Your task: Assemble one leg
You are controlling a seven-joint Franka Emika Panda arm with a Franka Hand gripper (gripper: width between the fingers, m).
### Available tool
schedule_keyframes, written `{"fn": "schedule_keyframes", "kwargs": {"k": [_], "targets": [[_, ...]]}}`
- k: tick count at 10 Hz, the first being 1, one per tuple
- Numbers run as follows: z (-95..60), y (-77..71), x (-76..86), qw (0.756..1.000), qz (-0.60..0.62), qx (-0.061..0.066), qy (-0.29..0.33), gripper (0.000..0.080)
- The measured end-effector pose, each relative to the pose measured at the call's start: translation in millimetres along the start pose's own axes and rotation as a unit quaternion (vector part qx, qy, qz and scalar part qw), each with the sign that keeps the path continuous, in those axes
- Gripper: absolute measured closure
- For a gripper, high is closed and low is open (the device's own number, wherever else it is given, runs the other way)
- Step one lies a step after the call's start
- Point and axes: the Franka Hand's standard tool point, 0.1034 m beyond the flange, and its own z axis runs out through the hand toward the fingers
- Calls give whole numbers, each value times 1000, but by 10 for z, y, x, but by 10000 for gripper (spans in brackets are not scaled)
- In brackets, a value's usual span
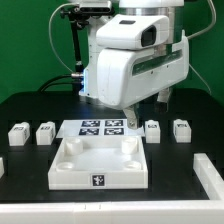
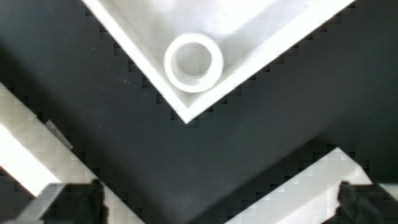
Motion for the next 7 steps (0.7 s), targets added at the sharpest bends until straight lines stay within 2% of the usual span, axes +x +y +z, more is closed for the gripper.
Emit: {"fn": "schedule_keyframes", "kwargs": {"k": [7], "targets": [[8, -2, -2, 1000, -6, 1, 0, 150]]}}
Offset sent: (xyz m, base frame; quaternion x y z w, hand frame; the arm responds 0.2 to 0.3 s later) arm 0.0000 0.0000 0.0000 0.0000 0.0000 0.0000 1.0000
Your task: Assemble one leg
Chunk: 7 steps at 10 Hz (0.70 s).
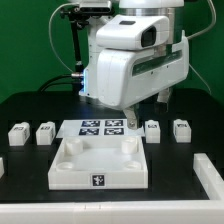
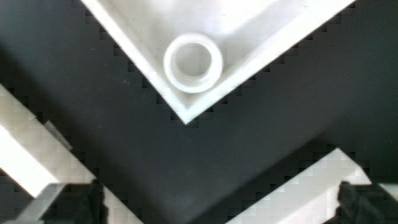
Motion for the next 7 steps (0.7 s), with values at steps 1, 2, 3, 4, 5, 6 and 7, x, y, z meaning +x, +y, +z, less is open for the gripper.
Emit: {"fn": "schedule_keyframes", "kwargs": {"k": [1, 2, 3, 4, 5, 6, 7], "targets": [[3, -1, -1, 1000, -17, 0, 0, 150], [8, -2, -6, 1000, -18, 0, 0, 150], [93, -67, -116, 998, -56, -4, 4, 150], [234, -183, -363, 989, -148, -14, 12, 150], [422, -306, -728, 975, -223, -15, 13, 150], [573, -410, -999, 965, -263, -5, 9, 150], [687, -483, -1154, 956, -293, -10, 14, 150]]}}
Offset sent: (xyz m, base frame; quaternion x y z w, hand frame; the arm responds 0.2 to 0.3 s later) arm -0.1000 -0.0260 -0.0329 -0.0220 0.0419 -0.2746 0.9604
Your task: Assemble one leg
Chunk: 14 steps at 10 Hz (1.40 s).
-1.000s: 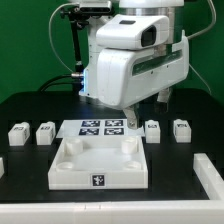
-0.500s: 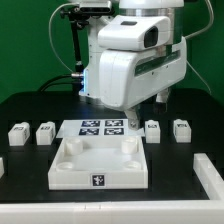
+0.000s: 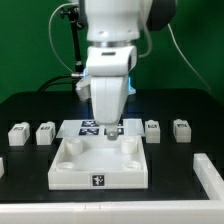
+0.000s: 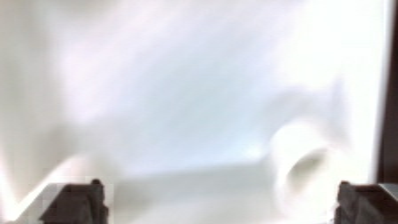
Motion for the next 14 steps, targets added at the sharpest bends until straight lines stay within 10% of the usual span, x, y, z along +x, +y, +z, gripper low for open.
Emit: {"fn": "schedule_keyframes", "kwargs": {"k": [1, 8, 10, 14], "targets": [[115, -201, -56, 1000, -27, 2, 3, 150], [410, -292, -109, 1000, 6, 25, 8, 150], [414, -295, -115, 1000, 6, 26, 8, 260], [421, -298, -114, 1000, 6, 26, 8, 726]]}}
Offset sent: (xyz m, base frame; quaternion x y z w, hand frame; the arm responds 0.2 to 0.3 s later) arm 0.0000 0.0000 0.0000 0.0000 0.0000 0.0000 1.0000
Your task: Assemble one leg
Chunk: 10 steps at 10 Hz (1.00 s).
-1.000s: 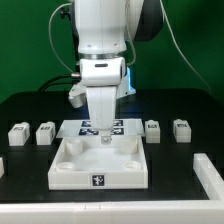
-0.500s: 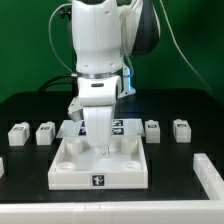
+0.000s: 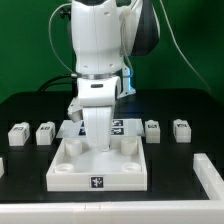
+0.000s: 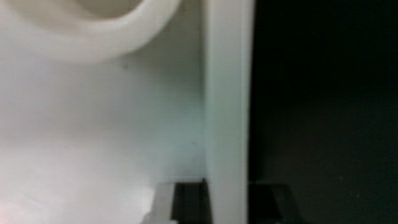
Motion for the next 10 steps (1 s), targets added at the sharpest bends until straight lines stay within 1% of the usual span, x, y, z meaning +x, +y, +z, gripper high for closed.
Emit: {"fn": "schedule_keyframes", "kwargs": {"k": [1, 8, 9, 10], "targets": [[-1, 2, -4, 1000, 0, 0, 0, 742], [-3, 16, -7, 1000, -2, -1, 0, 741], [-11, 110, -13, 1000, -13, -5, 0, 741], [-13, 237, 70, 1000, -27, -8, 2, 741]]}}
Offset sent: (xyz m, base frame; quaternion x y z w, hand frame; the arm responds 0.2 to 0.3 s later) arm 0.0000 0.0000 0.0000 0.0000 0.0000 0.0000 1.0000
